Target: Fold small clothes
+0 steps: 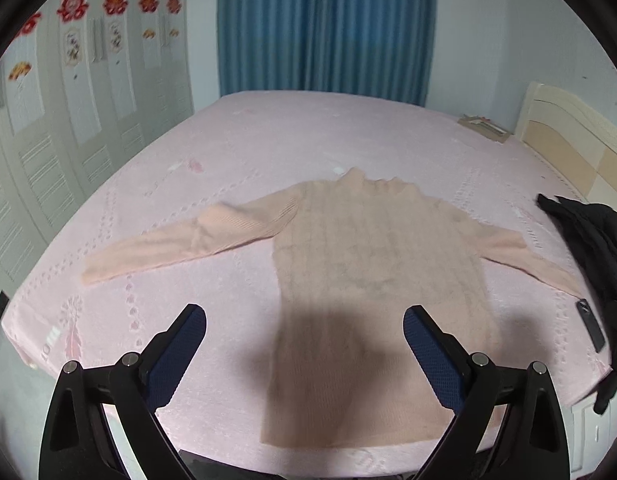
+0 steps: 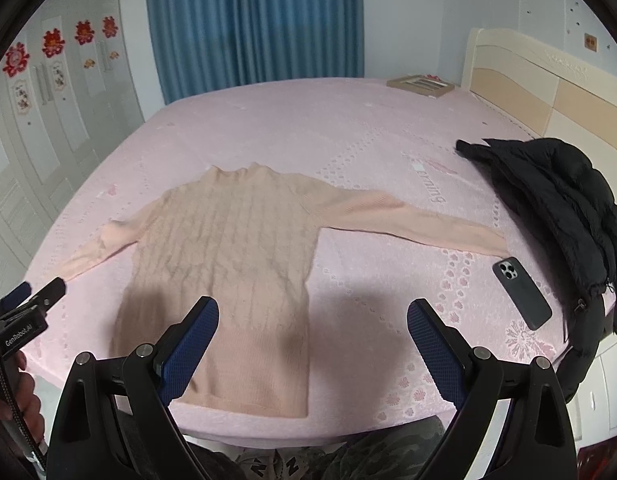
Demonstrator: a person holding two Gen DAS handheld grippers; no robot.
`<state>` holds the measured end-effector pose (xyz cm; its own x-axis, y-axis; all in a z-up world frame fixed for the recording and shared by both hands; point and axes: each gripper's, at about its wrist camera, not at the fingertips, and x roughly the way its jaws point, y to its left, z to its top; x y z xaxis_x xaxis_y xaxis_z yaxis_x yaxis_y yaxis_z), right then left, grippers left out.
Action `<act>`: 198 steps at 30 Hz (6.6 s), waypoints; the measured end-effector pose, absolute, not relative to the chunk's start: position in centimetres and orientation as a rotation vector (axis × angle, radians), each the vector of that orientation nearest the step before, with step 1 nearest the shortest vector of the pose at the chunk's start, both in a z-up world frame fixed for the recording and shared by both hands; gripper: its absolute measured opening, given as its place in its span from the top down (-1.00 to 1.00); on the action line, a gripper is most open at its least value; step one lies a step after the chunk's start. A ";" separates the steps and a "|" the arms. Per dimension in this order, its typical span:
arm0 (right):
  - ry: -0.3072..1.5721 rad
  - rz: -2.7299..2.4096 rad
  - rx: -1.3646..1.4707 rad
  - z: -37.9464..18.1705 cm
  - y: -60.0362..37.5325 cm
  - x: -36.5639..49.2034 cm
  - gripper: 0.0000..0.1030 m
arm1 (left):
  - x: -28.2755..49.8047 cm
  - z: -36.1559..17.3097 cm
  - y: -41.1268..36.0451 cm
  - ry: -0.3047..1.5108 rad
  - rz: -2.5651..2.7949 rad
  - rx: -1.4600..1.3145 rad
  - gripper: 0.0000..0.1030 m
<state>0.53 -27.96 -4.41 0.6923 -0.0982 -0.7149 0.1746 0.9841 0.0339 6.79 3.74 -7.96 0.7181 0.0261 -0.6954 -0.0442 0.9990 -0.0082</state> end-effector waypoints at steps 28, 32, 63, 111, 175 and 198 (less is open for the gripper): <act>0.949 -0.204 0.281 -16.9 -31.0 10.3 -0.59 | 18.4 -25.1 37.8 0.778 0.524 -0.758 0.22; 0.961 -0.211 0.262 -17.3 -30.6 11.0 -0.59 | 20.4 -25.4 38.7 0.801 0.582 -0.642 0.75; 0.883 -0.221 0.324 -16.3 -39.9 6.6 -0.59 | 28.5 -12.7 -19.8 0.897 -0.370 -0.059 0.62; 0.942 -0.357 0.524 -22.4 -52.1 16.8 -0.47 | 29.7 -23.6 -1.2 0.894 -0.057 -0.041 -0.23; 0.940 -0.027 0.131 -20.3 -33.1 26.7 0.01 | 28.7 -21.3 8.1 0.912 -0.213 -0.403 -0.45; 0.904 -0.013 0.269 -23.0 -35.1 29.7 0.64 | 30.2 -20.3 8.1 0.867 -0.092 -0.392 0.87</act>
<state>29.74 -35.08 -23.00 0.6207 0.1018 -0.7774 0.1236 0.9665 0.2251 30.20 8.12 -20.34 0.6478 -0.2360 -0.7244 -0.0786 0.9251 -0.3716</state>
